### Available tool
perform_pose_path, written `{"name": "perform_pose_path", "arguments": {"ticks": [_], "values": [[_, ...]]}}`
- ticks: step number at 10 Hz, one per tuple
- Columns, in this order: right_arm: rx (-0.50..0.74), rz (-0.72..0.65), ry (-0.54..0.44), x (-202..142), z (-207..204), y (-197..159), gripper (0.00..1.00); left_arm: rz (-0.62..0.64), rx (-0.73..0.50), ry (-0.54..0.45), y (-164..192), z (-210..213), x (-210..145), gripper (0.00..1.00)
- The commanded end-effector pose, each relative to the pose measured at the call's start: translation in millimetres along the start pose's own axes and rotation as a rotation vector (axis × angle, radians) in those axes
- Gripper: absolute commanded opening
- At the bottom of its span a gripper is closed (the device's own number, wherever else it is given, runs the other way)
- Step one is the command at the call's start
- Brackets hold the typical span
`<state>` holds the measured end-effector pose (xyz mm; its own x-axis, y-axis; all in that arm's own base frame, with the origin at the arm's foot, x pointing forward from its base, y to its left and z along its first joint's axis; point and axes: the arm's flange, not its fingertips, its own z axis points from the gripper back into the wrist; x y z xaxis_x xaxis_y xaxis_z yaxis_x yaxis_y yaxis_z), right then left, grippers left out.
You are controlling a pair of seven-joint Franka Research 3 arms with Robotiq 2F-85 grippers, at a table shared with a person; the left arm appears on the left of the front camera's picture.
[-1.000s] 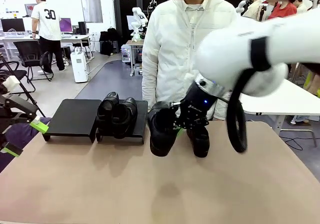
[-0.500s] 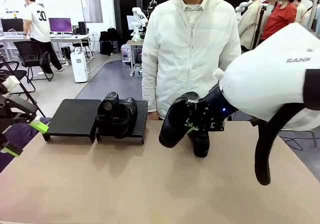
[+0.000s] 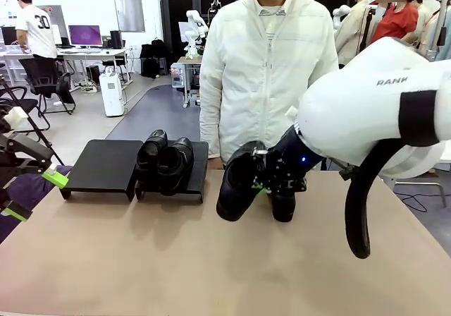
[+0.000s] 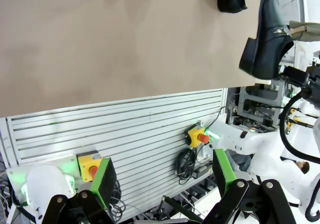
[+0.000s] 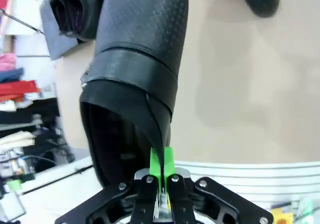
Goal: Organize the shoes by placing them on the stand.
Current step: Pick up one Shoe and place it in the middle of the table.
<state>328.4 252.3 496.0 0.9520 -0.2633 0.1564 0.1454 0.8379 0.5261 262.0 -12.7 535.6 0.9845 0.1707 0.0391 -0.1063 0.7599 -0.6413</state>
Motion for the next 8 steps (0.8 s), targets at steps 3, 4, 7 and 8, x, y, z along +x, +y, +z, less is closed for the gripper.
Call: {"name": "perform_pose_path", "arguments": {"ticks": [3, 4, 7, 8], "values": [[-0.196, 0.148, 0.247, -65.2, -52.3, 32.5, 0.0, -0.003, -0.009, 0.006, 0.8, 3.5, -0.3, 1.0], [-0.194, 0.18, 0.253, -70.0, -72.9, 38.1, 0.0, -0.003, -0.009, 0.006, 0.8, 3.5, -0.3, 1.0], [-0.172, 0.191, 0.288, -67.7, -142.3, 58.0, 0.0, -0.003, -0.009, 0.006, 0.8, 3.5, -0.3, 1.0], [-0.145, 0.164, 0.277, -63.3, -160.1, 62.7, 0.0, -0.003, -0.009, 0.006, 0.8, 3.5, -0.3, 1.0]]}}
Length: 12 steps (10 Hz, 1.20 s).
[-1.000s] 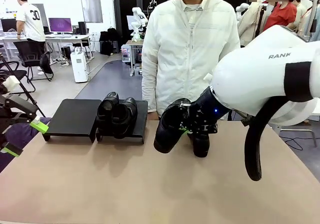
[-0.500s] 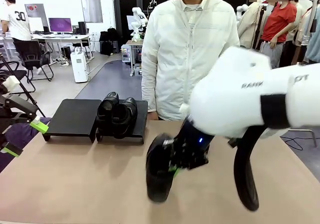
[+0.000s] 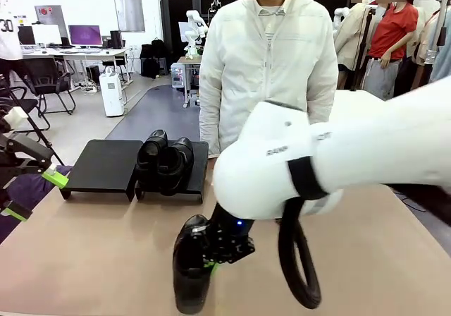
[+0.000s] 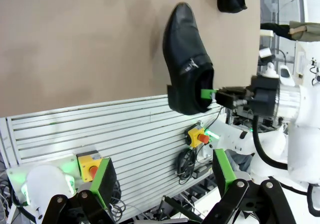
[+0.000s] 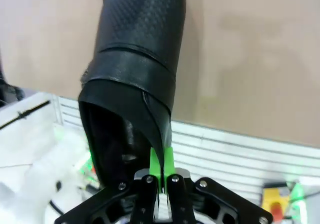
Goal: Organize the shoes by placing them on the stand.
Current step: Pick up one Shoe and place it in the middle of the table.
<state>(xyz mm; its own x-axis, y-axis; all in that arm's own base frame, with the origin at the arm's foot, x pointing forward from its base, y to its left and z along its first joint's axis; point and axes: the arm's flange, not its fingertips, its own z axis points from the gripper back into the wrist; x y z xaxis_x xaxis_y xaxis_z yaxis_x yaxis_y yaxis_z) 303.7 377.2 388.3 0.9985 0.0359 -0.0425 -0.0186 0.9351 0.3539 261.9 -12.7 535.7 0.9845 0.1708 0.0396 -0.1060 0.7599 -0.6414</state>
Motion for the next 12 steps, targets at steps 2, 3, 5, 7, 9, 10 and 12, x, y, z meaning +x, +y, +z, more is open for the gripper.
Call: {"name": "perform_pose_path", "arguments": {"ticks": [2, 3, 5, 7, 9, 10, 12], "values": [[0.052, -0.062, -0.035, 36.6, -29.5, 29.6, 0.0, -0.003, -0.009, 0.006, 0.9, 3.3, -0.2, 1.0], [0.05, -0.078, -0.017, 44.8, -36.1, 31.3, 0.0, -0.003, -0.009, 0.006, 0.9, 3.3, -0.2, 1.0], [0.05, -0.096, -0.002, 54.4, -43.5, 33.3, 0.0, -0.003, -0.009, 0.006, 0.9, 3.3, -0.2, 1.0], [0.039, -0.084, 0.009, 57.0, -44.1, 32.2, 0.23, -0.003, -0.009, 0.006, 0.9, 3.3, -0.2, 1.0], [0.046, -0.098, 0.01, 57.0, -44.2, 31.9, 1.0, -0.003, -0.009, 0.006, 0.9, 3.3, -0.2, 1.0], [0.049, -0.097, 0.011, 56.1, -43.1, 32.3, 1.0, -0.003, -0.009, 0.006, 0.9, 3.3, -0.2, 1.0], [0.057, -0.088, 0.013, 49.7, -36.3, 34.6, 1.0, -0.003, -0.009, 0.006, 0.9, 3.3, -0.2, 1.0]]}}
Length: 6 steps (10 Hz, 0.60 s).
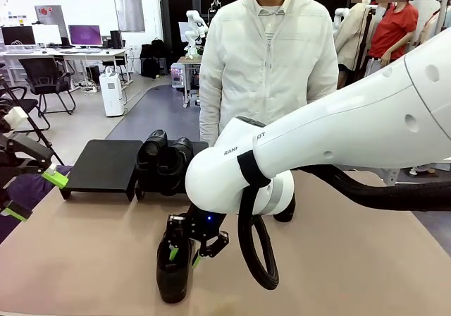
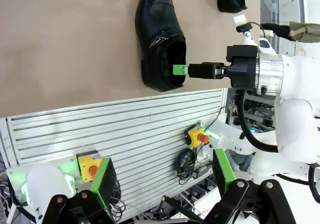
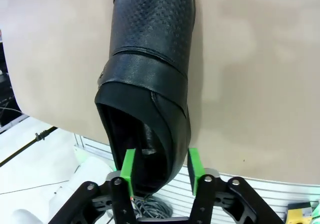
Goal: Organize the shoes by placing them on the stand.
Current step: Pick up one Shoe and place it in the middle of the table.
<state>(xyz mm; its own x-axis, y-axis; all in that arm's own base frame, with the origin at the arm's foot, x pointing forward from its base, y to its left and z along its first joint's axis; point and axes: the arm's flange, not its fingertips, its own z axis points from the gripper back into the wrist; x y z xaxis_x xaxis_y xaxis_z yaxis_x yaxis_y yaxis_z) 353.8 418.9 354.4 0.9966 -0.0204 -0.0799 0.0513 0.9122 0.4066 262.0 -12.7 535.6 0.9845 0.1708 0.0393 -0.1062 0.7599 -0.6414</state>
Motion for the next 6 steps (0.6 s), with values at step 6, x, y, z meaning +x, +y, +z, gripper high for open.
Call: {"name": "perform_pose_path", "arguments": {"ticks": [6], "values": [[0.123, -0.001, 0.021, -71.3, 134.2, -14.7, 1.0, -0.003, -0.009, 0.006, 0.9, 3.4, -0.3, 1.0]]}}
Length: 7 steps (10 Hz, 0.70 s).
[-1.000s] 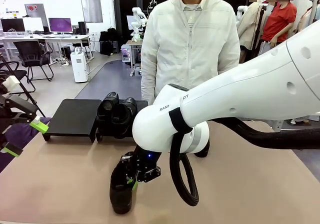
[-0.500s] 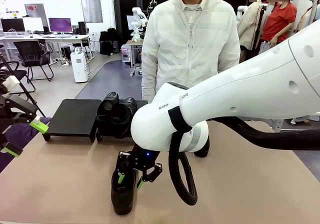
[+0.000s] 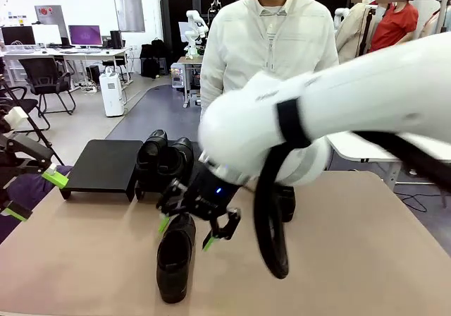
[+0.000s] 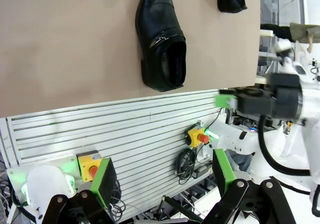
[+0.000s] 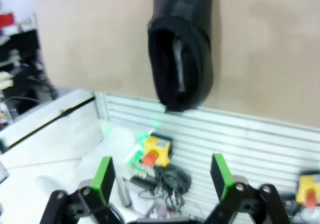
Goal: Organize the shoes by placing them on the stand.
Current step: Pick up one Shoe and place it in the middle of the table.
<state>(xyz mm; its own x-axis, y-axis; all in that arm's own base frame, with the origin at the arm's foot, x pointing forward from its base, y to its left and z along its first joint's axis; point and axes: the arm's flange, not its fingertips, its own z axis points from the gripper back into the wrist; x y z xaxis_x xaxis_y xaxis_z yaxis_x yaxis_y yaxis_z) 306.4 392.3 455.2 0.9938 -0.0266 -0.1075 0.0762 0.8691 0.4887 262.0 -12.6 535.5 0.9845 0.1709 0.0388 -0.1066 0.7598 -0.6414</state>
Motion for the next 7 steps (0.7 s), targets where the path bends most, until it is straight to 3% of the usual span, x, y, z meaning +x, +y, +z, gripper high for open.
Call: {"name": "perform_pose_path", "arguments": {"ticks": [1, 3, 5, 6, 7], "values": [[0.08, 0.05, 0.02, -32.8, 83.5, -42.7, 1.0, -0.003, -0.009, 0.006, 0.8, 3.5, -0.4, 1.0], [0.108, -0.015, -0.029, -45.4, 151.2, -87.3, 1.0, -0.003, -0.009, 0.006, 0.8, 3.5, -0.4, 1.0], [0.288, -0.075, -0.079, -41.8, 183.8, -138.4, 1.0, -0.003, -0.009, 0.006, 0.8, 3.5, -0.4, 1.0], [0.191, -0.197, -0.264, -26.5, 163.5, -135.5, 1.0, -0.003, -0.009, 0.006, 0.8, 3.5, -0.4, 1.0], [0.192, -0.052, -0.057, -53.3, 188.5, -113.9, 1.0, -0.003, -0.009, 0.006, 0.8, 3.5, -0.4, 1.0]]}}
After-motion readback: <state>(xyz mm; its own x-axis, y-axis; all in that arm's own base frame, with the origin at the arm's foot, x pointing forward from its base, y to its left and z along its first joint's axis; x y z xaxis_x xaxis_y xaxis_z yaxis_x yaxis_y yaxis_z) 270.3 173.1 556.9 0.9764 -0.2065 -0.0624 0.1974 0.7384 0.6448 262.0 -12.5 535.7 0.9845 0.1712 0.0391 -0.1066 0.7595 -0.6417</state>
